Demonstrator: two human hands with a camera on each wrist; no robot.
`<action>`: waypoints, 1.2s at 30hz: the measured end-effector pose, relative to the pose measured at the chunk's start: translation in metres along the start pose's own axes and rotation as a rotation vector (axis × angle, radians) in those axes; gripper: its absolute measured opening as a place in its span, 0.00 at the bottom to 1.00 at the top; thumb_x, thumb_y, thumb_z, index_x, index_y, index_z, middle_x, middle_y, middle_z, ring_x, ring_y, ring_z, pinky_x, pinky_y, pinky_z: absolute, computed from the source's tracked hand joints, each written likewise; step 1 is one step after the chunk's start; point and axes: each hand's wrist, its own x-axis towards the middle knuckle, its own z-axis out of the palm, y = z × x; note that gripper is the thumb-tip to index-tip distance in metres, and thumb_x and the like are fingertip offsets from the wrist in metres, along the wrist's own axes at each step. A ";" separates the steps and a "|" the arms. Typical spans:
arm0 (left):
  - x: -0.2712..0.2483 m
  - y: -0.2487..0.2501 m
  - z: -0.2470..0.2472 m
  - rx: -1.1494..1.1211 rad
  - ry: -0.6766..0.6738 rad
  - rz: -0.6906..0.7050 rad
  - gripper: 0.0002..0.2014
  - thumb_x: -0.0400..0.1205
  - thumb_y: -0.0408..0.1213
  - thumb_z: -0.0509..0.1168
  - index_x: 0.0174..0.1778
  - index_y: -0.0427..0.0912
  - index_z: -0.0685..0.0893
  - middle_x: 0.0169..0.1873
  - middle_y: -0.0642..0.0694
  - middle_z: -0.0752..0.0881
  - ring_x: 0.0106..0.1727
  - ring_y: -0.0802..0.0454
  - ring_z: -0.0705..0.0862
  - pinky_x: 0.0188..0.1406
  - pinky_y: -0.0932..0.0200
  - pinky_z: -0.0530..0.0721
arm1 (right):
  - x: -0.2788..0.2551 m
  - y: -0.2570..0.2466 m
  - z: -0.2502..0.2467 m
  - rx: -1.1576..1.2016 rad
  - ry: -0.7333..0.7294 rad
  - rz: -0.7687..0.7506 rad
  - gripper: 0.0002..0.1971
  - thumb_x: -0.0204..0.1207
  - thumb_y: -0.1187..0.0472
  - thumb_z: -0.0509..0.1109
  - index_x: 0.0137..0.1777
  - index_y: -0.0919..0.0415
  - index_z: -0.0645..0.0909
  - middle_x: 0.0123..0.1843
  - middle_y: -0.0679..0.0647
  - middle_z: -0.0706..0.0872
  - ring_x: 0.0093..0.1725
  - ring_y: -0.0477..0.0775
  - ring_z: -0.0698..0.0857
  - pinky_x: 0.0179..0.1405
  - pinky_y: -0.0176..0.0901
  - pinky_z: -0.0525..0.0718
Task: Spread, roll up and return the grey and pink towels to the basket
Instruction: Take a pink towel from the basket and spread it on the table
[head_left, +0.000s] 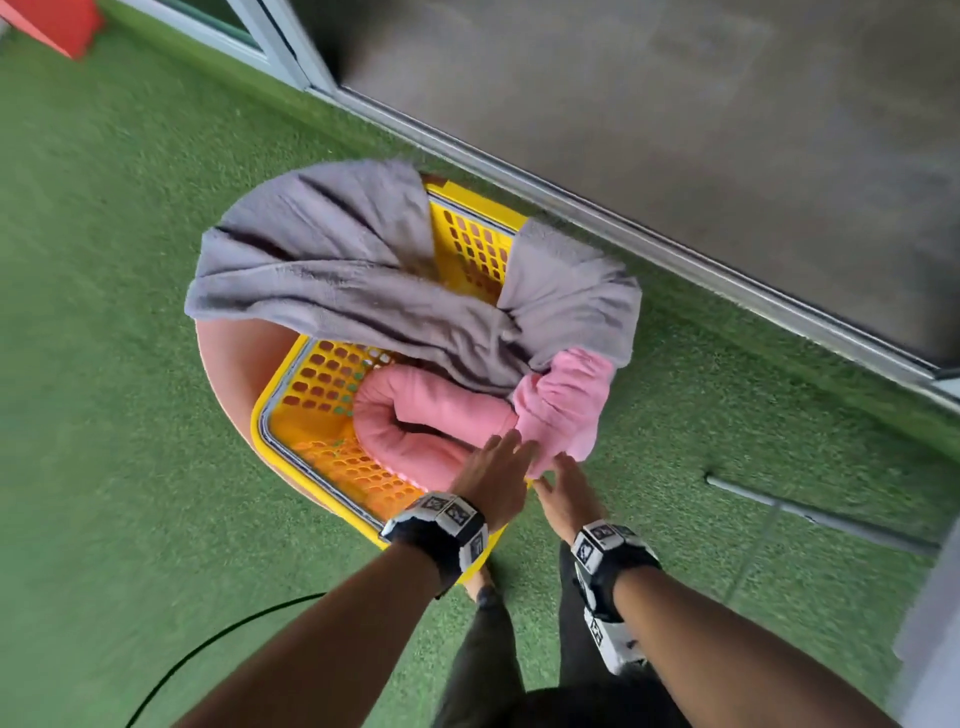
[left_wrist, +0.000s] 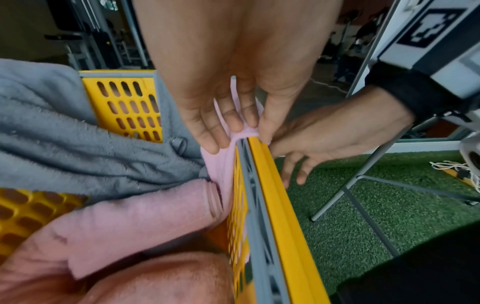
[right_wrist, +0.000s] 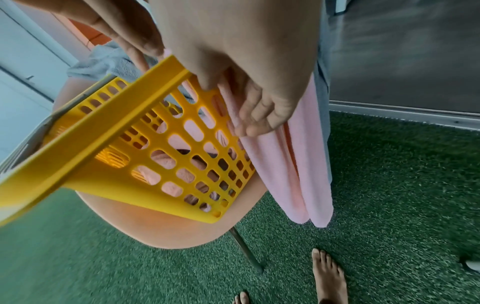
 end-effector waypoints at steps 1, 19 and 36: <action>-0.002 -0.001 0.004 -0.024 0.028 -0.004 0.19 0.67 0.25 0.69 0.54 0.35 0.80 0.49 0.35 0.80 0.45 0.34 0.81 0.38 0.44 0.84 | 0.001 0.008 0.001 0.017 0.017 -0.038 0.38 0.66 0.16 0.36 0.58 0.41 0.70 0.59 0.49 0.85 0.54 0.58 0.87 0.52 0.60 0.84; 0.023 0.043 -0.006 0.049 0.184 -0.082 0.26 0.81 0.31 0.63 0.76 0.49 0.72 0.65 0.42 0.79 0.60 0.45 0.78 0.51 0.50 0.84 | -0.005 -0.030 -0.104 0.316 0.132 -0.200 0.13 0.80 0.59 0.72 0.58 0.69 0.82 0.50 0.51 0.81 0.48 0.48 0.80 0.40 0.14 0.70; 0.024 0.015 -0.052 -0.195 0.239 0.197 0.07 0.81 0.31 0.68 0.52 0.39 0.90 0.53 0.42 0.87 0.57 0.46 0.82 0.64 0.60 0.69 | -0.056 -0.047 -0.135 0.327 0.064 -0.479 0.07 0.80 0.61 0.70 0.52 0.64 0.77 0.39 0.46 0.81 0.34 0.36 0.80 0.33 0.25 0.80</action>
